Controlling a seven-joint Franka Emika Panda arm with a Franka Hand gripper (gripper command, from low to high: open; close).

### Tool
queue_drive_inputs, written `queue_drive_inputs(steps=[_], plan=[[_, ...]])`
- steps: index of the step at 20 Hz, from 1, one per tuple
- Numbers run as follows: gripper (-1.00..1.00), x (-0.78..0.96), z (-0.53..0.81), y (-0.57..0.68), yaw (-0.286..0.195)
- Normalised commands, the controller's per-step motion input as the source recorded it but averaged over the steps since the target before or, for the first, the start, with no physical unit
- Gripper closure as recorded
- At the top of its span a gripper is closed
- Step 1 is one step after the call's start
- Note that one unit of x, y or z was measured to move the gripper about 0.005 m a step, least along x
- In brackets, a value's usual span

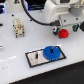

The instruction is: Insert the blue gear onto the right peg, followed by the red gear

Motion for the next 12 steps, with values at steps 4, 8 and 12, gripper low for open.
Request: queue_drive_inputs(steps=[4, 8, 12], plan=[[1.0, -0.12, -0.24, -0.08, 0.0], [1.0, -0.21, -0.12, 0.0, 0.0], [1.0, -0.21, -0.08, 0.0, 0.0]])
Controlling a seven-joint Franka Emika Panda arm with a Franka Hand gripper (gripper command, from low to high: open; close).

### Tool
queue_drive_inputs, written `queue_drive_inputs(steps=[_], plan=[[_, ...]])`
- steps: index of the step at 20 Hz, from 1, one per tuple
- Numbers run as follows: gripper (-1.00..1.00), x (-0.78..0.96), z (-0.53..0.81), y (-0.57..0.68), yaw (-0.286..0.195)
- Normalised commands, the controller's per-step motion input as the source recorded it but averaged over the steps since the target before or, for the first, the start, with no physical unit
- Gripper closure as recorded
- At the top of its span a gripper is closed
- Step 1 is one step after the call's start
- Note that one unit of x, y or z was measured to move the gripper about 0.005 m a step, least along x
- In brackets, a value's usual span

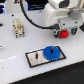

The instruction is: Insert the blue gear onto the right peg, followed by the red gear

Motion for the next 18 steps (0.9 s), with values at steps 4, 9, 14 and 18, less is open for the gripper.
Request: queue_drive_inputs(steps=[4, 9, 14, 18], plan=[[1.0, -0.1, 0.03, 0.01, 0.0], [1.0, 0.03, 0.38, -0.01, 0.0], [1.0, 0.24, 0.64, -0.06, 0.0], [1.0, 0.38, 0.62, -0.17, 0.0]])
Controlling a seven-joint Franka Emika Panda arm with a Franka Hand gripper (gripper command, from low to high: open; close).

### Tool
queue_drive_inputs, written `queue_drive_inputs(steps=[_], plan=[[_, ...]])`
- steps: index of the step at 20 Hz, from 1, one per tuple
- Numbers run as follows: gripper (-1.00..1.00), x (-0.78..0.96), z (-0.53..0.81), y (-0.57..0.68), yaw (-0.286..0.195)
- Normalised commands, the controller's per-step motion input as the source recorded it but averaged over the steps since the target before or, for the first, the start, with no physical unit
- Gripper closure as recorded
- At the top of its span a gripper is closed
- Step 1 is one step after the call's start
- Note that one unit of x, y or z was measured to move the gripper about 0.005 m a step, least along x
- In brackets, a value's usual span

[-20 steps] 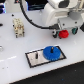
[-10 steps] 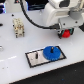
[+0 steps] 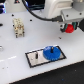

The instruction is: Insert the blue gear onto the right peg, followed by the red gear

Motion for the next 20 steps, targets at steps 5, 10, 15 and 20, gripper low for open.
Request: queue_drive_inputs(steps=[5, 10, 15, 20], plan=[[1.0, 0.48, 0.49, -0.46, 0.0], [1.0, 0.5, 0.45, -0.59, 0.0], [1.0, 0.58, 0.39, -0.44, 0.0], [1.0, 0.7, 0.22, -0.33, 0.0]])
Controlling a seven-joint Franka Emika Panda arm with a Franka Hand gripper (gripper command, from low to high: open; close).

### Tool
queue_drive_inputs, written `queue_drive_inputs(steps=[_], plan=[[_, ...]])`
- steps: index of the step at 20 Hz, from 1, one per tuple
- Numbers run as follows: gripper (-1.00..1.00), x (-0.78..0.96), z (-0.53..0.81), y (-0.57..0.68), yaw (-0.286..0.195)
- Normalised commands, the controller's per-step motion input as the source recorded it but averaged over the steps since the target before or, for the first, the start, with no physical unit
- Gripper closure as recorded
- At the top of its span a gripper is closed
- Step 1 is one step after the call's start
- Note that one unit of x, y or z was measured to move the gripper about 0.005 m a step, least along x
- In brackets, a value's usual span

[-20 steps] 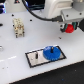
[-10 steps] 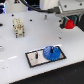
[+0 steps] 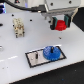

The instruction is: Insert the blue gear onto the right peg, followed by the red gear

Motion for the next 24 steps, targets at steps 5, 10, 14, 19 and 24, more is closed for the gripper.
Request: queue_drive_inputs(steps=[5, 10, 14, 19, 24], plan=[[1.0, 0.77, 0.11, -0.26, 0.0], [1.0, 0.69, 0.03, -0.2, 0.0], [1.0, 0.46, -0.03, -0.17, 0.0], [1.0, 0.33, -0.05, -0.16, 0.0], [1.0, 0.11, -0.04, -0.05, 0.0]])
